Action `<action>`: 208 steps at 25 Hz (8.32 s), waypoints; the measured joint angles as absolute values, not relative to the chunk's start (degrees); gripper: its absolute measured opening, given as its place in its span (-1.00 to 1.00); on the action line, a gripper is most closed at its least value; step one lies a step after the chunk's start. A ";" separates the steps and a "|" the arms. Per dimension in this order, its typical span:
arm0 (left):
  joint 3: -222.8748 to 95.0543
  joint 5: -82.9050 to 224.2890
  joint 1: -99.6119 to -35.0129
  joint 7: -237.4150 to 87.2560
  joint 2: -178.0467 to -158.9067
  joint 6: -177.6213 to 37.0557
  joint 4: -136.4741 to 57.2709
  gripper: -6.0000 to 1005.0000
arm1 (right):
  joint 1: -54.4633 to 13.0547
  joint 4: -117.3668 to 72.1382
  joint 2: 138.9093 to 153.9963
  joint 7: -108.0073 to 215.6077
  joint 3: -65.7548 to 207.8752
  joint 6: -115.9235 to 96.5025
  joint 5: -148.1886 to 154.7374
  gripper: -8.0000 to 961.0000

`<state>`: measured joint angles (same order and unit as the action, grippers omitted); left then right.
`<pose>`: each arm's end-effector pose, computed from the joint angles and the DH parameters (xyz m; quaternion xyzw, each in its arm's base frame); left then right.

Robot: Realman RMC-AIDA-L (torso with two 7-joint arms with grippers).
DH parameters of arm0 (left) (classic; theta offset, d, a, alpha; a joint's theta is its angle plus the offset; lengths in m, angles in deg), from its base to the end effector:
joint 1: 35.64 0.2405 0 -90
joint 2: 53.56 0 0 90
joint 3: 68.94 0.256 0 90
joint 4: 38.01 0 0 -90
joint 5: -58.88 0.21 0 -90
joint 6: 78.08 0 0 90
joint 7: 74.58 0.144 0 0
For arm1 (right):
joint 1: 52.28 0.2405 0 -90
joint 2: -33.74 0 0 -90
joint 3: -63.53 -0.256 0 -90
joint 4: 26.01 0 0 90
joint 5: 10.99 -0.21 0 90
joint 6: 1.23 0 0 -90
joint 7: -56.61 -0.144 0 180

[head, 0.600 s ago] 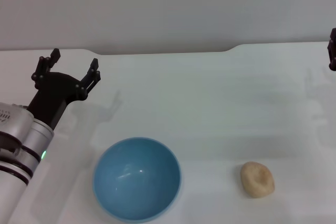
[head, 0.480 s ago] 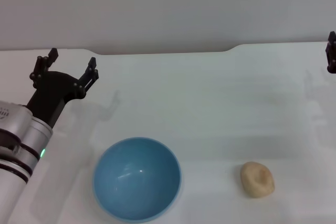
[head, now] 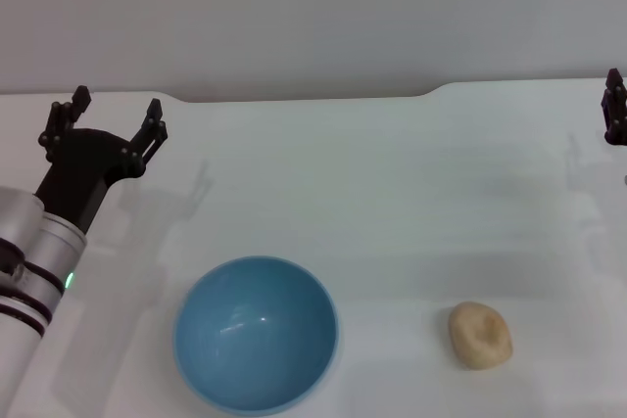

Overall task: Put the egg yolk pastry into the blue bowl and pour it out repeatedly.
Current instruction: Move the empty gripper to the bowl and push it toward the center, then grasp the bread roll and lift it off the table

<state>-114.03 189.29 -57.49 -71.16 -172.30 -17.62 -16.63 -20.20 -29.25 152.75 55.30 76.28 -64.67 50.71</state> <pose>-0.2992 0.3284 -0.0452 -0.7294 -0.2036 -0.2789 0.5906 0.3391 0.3549 -0.0013 -0.6871 0.2194 0.2224 0.6559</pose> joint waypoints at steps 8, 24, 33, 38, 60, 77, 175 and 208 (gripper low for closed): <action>-117.02 189.72 -62.52 -73.78 -168.86 -38.47 -8.74 0.72 | -20.25 -28.73 152.71 55.30 76.27 -64.63 50.70 -0.30; -157.70 207.84 -62.96 -58.08 -171.36 -118.72 38.70 0.71 | -22.02 -27.10 152.58 55.30 76.28 -64.48 50.70 -0.30; -158.21 208.27 -62.24 -59.99 -171.36 -147.79 52.64 0.71 | -22.71 -25.31 152.48 55.36 76.28 -64.02 50.70 -0.30; -158.14 208.31 -62.09 -65.04 -171.45 -158.73 54.99 0.71 | -22.64 -24.87 152.40 59.88 76.27 -61.57 50.70 -0.30; -157.79 208.29 -66.47 -68.51 -171.41 -162.08 37.42 0.71 | -22.78 -24.82 152.03 61.95 76.27 -62.06 50.70 -0.30; -155.78 207.61 -70.25 -68.38 -171.93 -158.45 24.66 0.71 | -22.62 -24.59 152.11 61.98 76.27 -61.88 50.50 -0.30; -156.90 204.79 -74.05 -70.72 -171.59 -146.91 24.36 -0.98 | -3.75 9.97 151.46 -82.95 124.69 -86.31 144.44 -0.30; -156.34 204.11 -74.00 -57.15 -171.60 -146.39 27.33 -0.98 | -8.99 4.00 152.69 -82.71 126.84 -66.32 127.79 -0.53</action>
<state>-156.34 204.11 -74.00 -57.15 -171.60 -146.39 27.33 -8.99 4.00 152.69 -82.71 126.84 -66.32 127.79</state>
